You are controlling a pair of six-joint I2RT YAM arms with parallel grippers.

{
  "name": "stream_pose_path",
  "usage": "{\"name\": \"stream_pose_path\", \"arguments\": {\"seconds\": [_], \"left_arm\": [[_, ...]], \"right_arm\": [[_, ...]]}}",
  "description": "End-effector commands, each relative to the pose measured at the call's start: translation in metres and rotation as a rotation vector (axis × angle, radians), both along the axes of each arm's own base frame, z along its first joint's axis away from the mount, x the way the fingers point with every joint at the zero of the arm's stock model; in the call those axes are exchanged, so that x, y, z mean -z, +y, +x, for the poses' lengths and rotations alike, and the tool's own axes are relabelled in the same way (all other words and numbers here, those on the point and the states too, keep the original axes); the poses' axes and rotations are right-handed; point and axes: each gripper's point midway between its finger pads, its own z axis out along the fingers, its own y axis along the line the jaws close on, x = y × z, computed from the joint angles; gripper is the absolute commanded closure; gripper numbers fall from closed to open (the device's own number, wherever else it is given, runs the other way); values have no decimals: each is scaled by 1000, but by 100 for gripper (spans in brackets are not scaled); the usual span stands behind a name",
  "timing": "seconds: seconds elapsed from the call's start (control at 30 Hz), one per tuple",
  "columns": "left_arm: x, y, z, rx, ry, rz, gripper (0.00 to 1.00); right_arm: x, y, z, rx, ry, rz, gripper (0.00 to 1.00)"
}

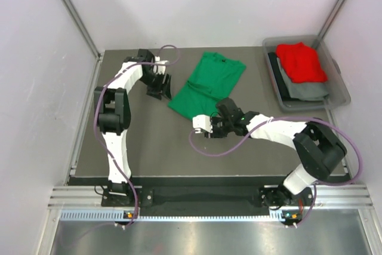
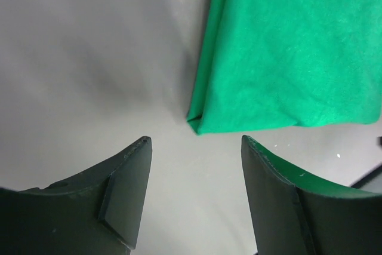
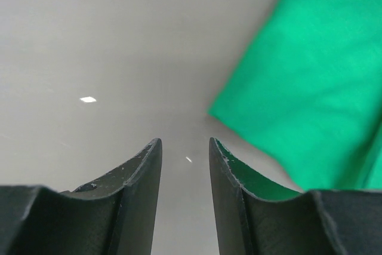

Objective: Fold and stack the t-shirts
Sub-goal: Fold the tshirt

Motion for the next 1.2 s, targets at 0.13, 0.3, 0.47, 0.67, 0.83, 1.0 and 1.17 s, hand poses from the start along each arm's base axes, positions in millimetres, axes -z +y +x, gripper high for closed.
{"name": "stream_pose_path", "arguments": {"seconds": [0.13, 0.3, 0.47, 0.67, 0.83, 1.0, 1.17], "left_arm": [[14, -18, -3, 25, 92, -113, 35], [23, -21, -4, 27, 120, -125, 37], [27, -20, -5, 26, 134, -121, 39], [26, -18, -8, 29, 141, -111, 41], [25, -16, -12, 33, 146, -94, 42], [30, -12, -16, 31, 163, -69, 43], [30, -11, -20, 37, 181, -55, 43]], "right_arm": [[-4, 29, -11, -117, -40, 30, 63], [0, 31, -7, -113, -55, 19, 63], [4, 31, 0, -106, -90, 7, 64], [-1, 32, 14, -79, -159, 12, 65], [-2, 33, 18, -67, -179, 18, 66], [7, 33, 21, -59, -175, -8, 66], [13, 35, 25, -53, -145, -41, 67]]}}
